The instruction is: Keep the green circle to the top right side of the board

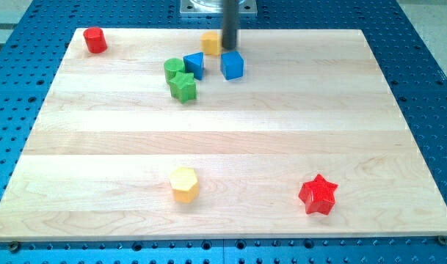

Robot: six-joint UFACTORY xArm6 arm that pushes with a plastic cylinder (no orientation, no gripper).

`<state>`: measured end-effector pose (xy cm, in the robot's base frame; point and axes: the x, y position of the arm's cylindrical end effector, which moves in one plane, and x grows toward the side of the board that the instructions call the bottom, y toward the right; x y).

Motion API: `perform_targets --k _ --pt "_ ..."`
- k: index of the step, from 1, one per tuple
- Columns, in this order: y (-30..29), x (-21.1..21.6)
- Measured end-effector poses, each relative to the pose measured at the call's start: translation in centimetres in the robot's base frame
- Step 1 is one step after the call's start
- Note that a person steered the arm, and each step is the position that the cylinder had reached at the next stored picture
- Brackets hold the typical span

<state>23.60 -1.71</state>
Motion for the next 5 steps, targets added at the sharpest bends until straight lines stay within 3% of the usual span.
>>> perform_targets --k 1,2,3,4,5 --pt "0.1 1.3" --pt "-1.4 5.3" --pt "2.7 9.0" --pt "0.2 10.1" --pt "-1.4 8.2"
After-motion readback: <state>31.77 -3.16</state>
